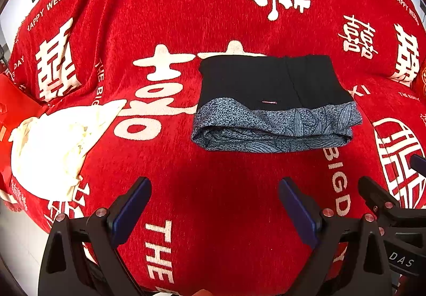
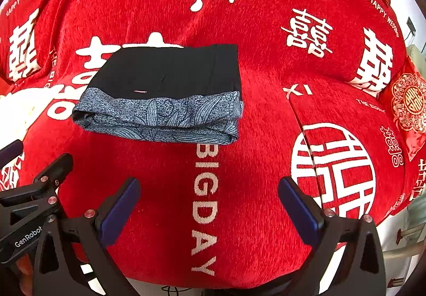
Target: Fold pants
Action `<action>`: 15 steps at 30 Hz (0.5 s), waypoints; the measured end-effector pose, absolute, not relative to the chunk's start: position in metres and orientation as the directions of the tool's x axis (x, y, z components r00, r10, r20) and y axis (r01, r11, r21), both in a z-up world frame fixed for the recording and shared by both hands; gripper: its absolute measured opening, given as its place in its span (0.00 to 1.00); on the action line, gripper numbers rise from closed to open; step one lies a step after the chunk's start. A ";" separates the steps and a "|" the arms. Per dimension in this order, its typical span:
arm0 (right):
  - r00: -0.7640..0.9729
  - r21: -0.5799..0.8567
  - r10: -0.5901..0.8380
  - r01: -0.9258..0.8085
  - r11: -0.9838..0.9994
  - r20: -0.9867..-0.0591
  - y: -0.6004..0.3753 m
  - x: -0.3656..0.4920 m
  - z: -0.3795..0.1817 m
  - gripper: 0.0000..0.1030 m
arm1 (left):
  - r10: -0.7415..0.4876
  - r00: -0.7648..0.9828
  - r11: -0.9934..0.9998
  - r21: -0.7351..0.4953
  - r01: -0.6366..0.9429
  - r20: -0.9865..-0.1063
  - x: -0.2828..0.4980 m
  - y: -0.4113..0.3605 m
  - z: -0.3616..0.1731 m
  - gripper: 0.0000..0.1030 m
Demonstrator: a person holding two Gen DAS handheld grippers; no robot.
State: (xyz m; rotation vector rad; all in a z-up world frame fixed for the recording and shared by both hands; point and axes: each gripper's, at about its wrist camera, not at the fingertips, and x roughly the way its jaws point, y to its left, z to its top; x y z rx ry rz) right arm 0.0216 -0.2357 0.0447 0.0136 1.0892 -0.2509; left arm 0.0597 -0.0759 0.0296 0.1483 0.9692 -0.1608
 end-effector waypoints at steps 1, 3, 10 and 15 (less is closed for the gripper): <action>0.438 -0.112 -0.195 0.208 0.972 -0.877 -0.236 0.022 0.045 1.00 | -0.069 0.556 0.978 0.053 0.201 -0.828 0.060 -0.076 0.030 0.94; 0.438 -0.113 -0.196 0.209 0.971 -0.877 -0.236 0.024 0.045 1.00 | -0.070 0.555 0.978 0.053 0.202 -0.829 0.061 -0.077 0.029 0.94; 0.437 -0.115 -0.197 0.208 0.971 -0.878 -0.237 0.026 0.044 1.00 | -0.073 0.549 0.977 0.050 0.206 -0.833 0.065 -0.080 0.028 0.94; 0.438 -0.114 -0.194 0.204 0.972 -0.878 -0.240 0.028 0.044 1.00 | -0.073 0.543 0.977 0.048 0.206 -0.836 0.067 -0.081 0.027 0.94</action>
